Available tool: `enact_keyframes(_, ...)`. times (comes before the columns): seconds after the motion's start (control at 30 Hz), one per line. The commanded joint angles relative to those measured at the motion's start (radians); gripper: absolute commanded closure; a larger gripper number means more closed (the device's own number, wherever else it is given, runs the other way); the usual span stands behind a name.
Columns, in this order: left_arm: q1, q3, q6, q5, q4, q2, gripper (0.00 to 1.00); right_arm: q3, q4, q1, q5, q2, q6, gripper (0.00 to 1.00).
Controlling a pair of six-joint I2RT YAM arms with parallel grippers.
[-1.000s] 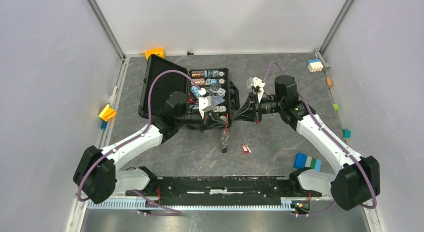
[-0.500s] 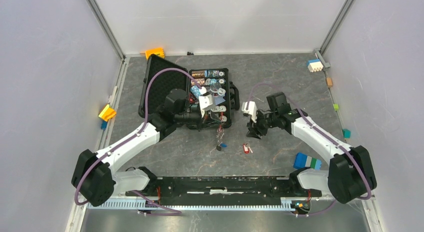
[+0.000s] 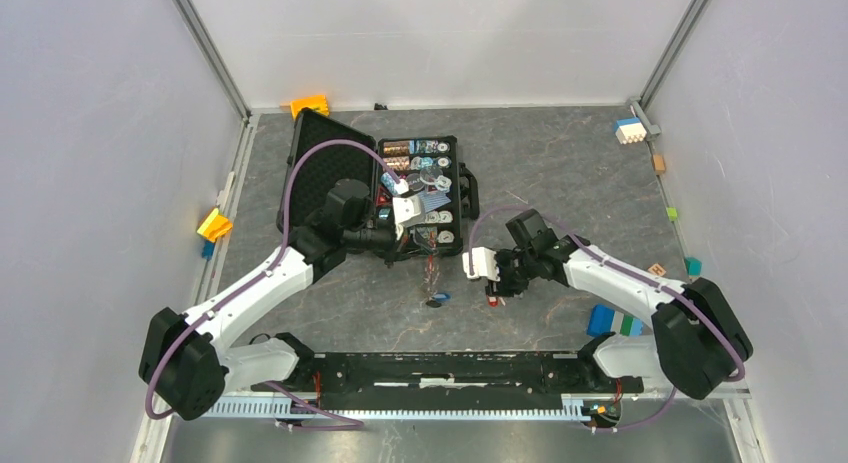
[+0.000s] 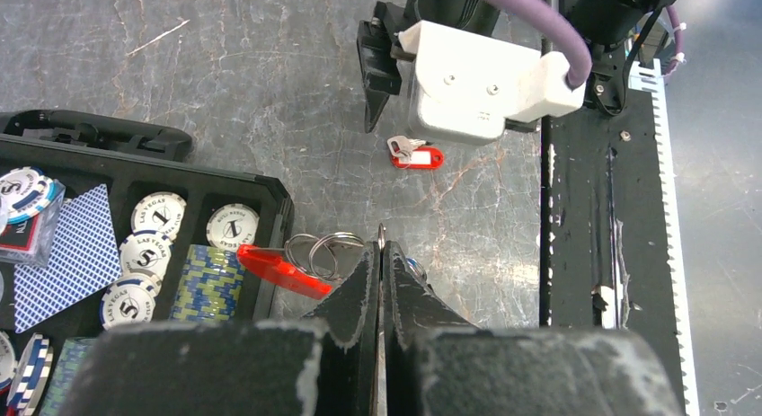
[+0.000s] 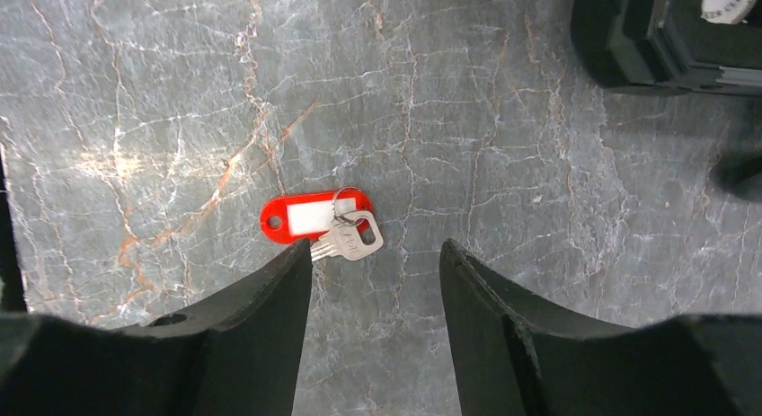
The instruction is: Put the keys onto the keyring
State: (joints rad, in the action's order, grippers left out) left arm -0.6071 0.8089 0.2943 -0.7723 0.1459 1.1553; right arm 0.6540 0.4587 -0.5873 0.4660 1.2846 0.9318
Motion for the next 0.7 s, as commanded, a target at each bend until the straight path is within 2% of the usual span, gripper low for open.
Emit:
enact_keyframes(0.0, 0.007, 0.049, 0.050, -0.048, 0.009, -0.027, 0.98, 0.028, -0.032, -0.017, -0.023, 0.040, 0.095, 0.41)
enact_keyframes(0.33, 0.008, 0.056, 0.055, -0.053, 0.016, -0.020, 0.98, 0.045, -0.029, -0.036, 0.008, 0.090, 0.116, 0.44)
enact_keyframes(0.67, 0.008, 0.056, 0.065, -0.053, 0.030, -0.027, 0.98, 0.071, -0.008, -0.042, 0.031, 0.145, 0.129, 0.53)
